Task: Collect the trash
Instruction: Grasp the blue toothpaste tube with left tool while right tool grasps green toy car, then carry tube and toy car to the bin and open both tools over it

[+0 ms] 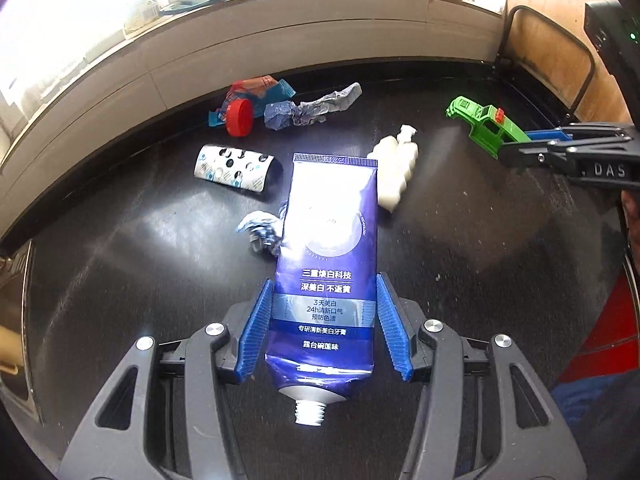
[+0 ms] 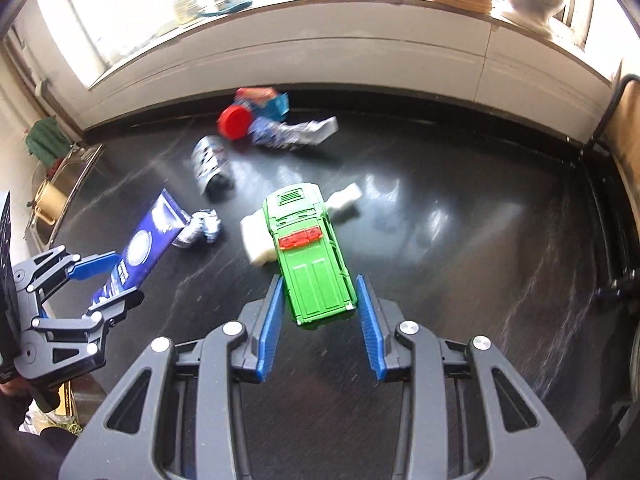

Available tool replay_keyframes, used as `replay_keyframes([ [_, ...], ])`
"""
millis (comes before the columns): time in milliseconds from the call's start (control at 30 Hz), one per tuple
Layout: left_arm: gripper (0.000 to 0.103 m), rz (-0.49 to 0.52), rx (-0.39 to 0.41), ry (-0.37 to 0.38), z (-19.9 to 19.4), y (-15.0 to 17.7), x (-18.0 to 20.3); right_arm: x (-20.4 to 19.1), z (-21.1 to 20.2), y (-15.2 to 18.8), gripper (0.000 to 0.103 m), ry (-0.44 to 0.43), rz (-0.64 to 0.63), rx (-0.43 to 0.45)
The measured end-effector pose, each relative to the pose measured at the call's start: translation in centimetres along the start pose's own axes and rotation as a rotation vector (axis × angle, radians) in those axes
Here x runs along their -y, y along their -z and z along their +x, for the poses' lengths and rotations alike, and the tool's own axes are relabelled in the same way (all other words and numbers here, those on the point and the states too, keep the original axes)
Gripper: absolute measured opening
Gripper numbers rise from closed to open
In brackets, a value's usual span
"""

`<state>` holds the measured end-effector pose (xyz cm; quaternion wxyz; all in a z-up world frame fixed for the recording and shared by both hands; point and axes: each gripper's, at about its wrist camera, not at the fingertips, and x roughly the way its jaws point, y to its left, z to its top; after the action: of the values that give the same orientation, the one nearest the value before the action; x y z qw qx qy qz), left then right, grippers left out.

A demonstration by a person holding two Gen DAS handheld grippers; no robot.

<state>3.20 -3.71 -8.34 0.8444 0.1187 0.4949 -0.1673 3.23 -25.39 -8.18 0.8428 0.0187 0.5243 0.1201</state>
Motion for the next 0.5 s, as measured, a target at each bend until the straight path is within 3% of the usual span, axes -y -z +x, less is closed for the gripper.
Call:
replay_keyframes([
  [233,0.051,-0.022,0.009,-0.023,-2.1,2.3,-0.8,-2.9,-1.2,2.4,0.037,-0.024,-0.017,0.001],
  [500,0.051,-0.114,0.038,-0.079,-4.8,5.0,-3.3,-7.7,-1.7,2.6,0.037,-0.070,-0.106,0.002],
])
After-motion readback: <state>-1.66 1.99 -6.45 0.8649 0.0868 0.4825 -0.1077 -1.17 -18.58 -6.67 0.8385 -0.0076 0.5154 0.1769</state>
